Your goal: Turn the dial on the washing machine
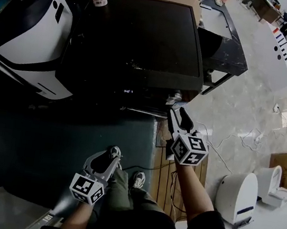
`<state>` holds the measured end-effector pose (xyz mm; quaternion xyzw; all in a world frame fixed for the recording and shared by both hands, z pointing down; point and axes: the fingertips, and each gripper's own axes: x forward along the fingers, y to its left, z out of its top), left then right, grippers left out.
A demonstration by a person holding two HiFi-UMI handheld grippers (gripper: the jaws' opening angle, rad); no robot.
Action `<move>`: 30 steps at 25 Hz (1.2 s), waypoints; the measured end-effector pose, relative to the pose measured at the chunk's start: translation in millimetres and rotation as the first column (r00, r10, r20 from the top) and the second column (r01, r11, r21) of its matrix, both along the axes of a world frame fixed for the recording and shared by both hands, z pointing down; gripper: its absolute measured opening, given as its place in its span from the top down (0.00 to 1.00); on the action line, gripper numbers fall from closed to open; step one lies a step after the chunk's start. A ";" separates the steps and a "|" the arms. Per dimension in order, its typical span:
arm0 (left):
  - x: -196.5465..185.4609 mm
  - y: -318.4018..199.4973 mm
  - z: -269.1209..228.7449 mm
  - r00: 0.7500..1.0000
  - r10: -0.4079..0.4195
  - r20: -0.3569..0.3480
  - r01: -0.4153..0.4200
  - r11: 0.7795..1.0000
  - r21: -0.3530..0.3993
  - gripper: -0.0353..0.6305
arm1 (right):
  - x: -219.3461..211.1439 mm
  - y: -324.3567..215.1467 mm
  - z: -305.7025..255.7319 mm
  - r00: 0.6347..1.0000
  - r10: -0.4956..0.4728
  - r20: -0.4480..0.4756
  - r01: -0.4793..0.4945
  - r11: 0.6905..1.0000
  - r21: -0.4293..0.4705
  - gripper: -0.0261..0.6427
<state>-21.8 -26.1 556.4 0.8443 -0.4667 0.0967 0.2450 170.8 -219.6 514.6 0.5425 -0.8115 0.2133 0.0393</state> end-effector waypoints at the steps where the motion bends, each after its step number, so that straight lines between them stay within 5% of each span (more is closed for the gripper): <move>1: 0.3 -1.2 -4.1 1.000 -0.007 0.001 0.007 1.000 0.011 0.76 | 1.3 5.4 -3.8 1.000 -0.008 -0.012 0.008 1.000 0.012 0.73; 9: 4.8 -0.2 -44.4 0.999 -0.029 0.036 0.025 0.995 0.095 0.80 | 13.8 48.8 -39.3 0.996 -0.070 -0.063 0.075 0.994 0.077 0.95; 21: 18.9 17.4 -99.1 0.994 -0.054 0.090 0.034 0.977 0.211 0.93 | 12.5 120.0 -90.8 0.986 -0.164 -0.032 0.167 0.978 0.124 0.96; 30: 10.3 40.2 -122.6 0.989 -0.089 0.119 0.059 0.970 0.234 0.94 | 7.4 158.3 -124.5 0.973 -0.226 -0.039 0.230 0.959 0.164 0.96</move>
